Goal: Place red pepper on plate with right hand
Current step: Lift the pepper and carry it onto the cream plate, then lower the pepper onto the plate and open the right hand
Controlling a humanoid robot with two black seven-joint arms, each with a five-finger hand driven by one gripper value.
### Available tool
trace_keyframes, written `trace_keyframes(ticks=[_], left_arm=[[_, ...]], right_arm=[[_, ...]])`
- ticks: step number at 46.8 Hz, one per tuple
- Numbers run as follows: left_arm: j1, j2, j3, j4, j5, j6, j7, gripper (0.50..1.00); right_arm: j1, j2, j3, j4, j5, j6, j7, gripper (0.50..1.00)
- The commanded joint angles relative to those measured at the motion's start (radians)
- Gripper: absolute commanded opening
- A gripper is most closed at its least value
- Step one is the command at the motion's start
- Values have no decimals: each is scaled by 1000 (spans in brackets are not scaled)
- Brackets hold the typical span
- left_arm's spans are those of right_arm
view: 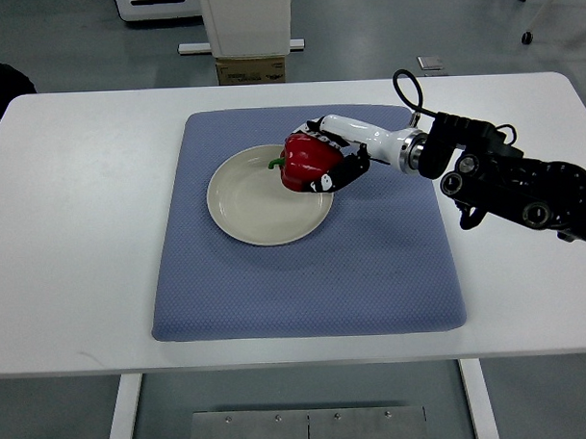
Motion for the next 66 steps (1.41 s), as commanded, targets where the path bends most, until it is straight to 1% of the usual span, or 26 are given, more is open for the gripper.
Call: trace_keyframes(ticks=[1,10,19,33,66], left_arm=[[0,0,0,0,0,0,1,1000],[0,0,0,0,0,0,0,1000],[0,0,0,0,0,0,1,1000],[0,0,0,0,0,0,1,1000],[0,0,0,0,0,0,0,1000]], right_arm=[[3,33,0,-17,0,0,-9,500],[9,145,-3,-81,0,0,-35,500],[8,214,-3,-129,0,0,-50,500],[-6,214,3,-164,2,-4,-72,500],[-53,214,4,-167,19,-17,-69,500]])
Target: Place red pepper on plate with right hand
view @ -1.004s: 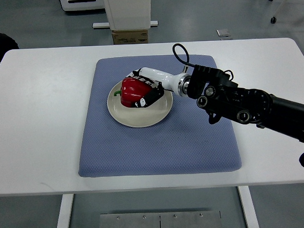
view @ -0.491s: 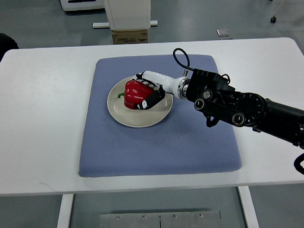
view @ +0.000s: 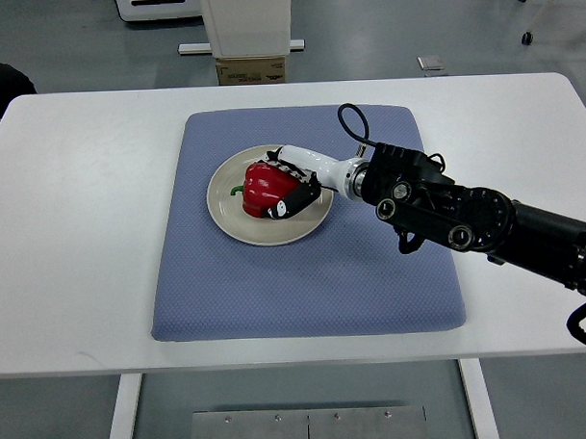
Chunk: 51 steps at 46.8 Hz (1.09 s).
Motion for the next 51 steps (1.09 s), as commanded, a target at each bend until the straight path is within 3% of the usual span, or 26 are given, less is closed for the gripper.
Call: trace_keyframes(ticks=[1,4,16,17,31,51], left_arm=[[0,0,0,0,0,0,-1,1000],[0,0,0,0,0,0,1,1000],[0,0,0,0,0,0,1,1000],[0,0,0,0,0,0,1,1000],[0,0,0,0,0,0,-1,1000],[0,0,0,0,0,0,-1,1000]], right_arm=[[-8,0,0,-1,5,-5,2,500],[-11,0,0,-1,14,-24,3,500],[-13,0,2,-1,52,-41,8,976],[-13,0,2,0,55,-41,8,989],[-4,0,11,0,69,-41,8,1000],[-25,-37,226,7,100,-35,-1,1000]])
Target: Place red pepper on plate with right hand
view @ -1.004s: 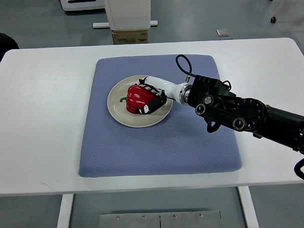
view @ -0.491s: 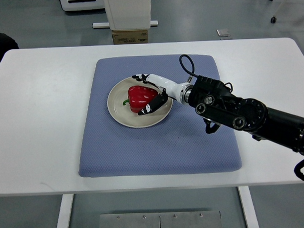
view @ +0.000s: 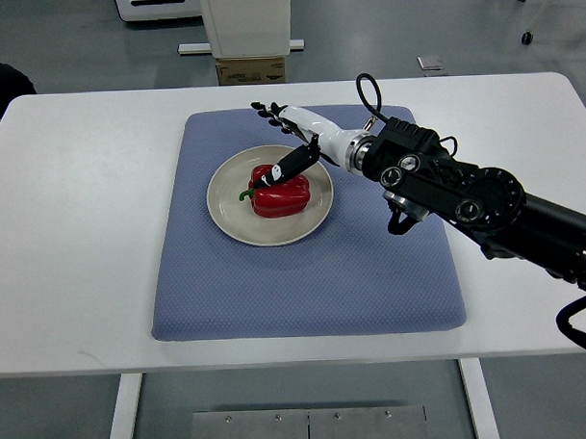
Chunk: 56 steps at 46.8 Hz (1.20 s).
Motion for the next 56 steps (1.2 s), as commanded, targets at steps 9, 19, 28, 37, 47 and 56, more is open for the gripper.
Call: trace_keyframes(ticks=[9,19,28,37,47,56], left_arm=[[0,0,0,0,0,0,1,1000],[0,0,0,0,0,0,-1,1000],[0,0,0,0,0,0,-1,1000],[0,0,0,0,0,0,-1,1000],[0,0,0,0,0,0,-1,1000],[0,0,0,0,0,0,-1,1000]], right_arm=[[-88,-54,206,0,0,-2,-23,1000],[-191,-54,447,-3,0,-5,-40,995],[-259,-46,610,-3,0,-18,-56,993],[-315,5,739,-3,0,-72,-56,995],[-372,19,837,0,0,-74,-46,1000],[-406,19,926,6,0,-74,-28,1000]])
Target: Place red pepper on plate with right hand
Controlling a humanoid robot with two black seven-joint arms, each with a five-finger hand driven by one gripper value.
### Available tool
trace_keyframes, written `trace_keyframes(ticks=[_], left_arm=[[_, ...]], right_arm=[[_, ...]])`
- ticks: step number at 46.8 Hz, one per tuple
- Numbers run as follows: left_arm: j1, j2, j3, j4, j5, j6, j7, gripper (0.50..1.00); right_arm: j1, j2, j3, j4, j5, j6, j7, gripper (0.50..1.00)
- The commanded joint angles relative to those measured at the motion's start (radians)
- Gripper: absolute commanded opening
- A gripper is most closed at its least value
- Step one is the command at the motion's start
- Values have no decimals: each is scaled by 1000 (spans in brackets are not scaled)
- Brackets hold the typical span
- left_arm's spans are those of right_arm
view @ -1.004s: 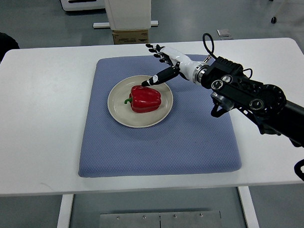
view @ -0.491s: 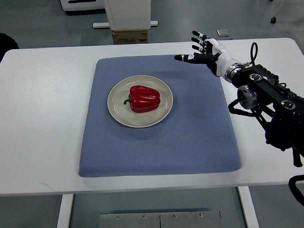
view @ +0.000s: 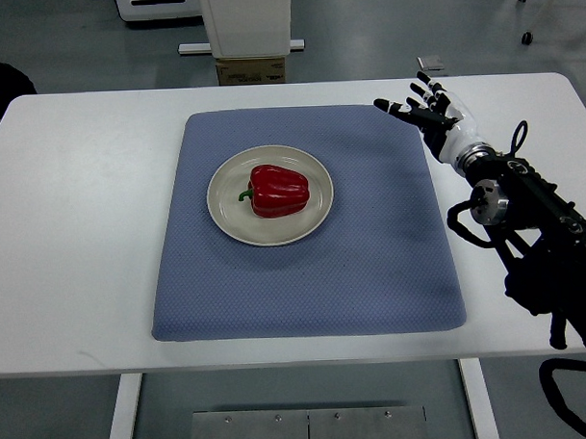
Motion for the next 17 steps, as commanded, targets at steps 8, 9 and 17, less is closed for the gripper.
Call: trace_keyframes(ticks=[8,9,17], left_arm=[[0,0,0,0,0,0,1,1000],[0,0,0,0,0,0,-1,1000],[0,0,0,0,0,0,1,1000]], right_arm=[[-32,0,19,0,0,0,1,1000],[-35,0,19,0,0,0,1,1000],[-54,0,19,0,0,0,1,1000]])
